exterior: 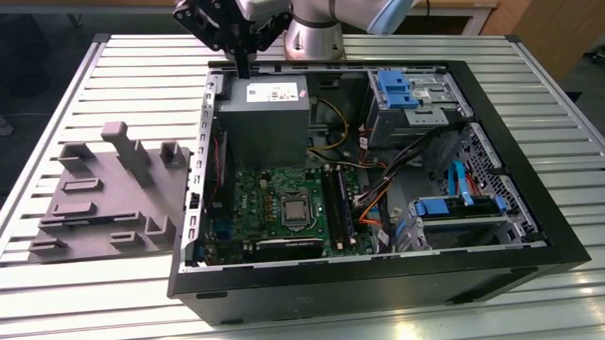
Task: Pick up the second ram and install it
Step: 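Reach for the second ram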
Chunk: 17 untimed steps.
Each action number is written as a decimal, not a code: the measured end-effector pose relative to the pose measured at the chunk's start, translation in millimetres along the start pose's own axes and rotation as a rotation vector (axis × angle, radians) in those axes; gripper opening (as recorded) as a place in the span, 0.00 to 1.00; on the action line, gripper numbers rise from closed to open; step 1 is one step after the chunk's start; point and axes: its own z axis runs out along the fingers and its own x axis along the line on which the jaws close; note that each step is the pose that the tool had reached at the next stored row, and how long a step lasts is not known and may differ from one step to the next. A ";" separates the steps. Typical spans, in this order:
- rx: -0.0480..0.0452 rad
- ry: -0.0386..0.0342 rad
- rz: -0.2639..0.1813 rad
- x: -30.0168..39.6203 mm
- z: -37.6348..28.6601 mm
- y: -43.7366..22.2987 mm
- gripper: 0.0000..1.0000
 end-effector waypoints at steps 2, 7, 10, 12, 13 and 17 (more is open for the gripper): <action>0.0000 0.0000 0.000 0.6 0.0 0.0 0.11; 0.0000 -0.0001 0.000 2.3 -0.1 -0.2 0.11; -0.0001 -0.0002 0.000 3.2 -0.1 -0.2 0.11; -0.0001 -0.0002 0.000 3.8 -0.1 -0.3 0.11; -0.0001 -0.0002 0.000 4.0 -0.1 -0.3 0.11; 0.0000 -0.0002 0.000 5.1 -0.2 -0.4 0.11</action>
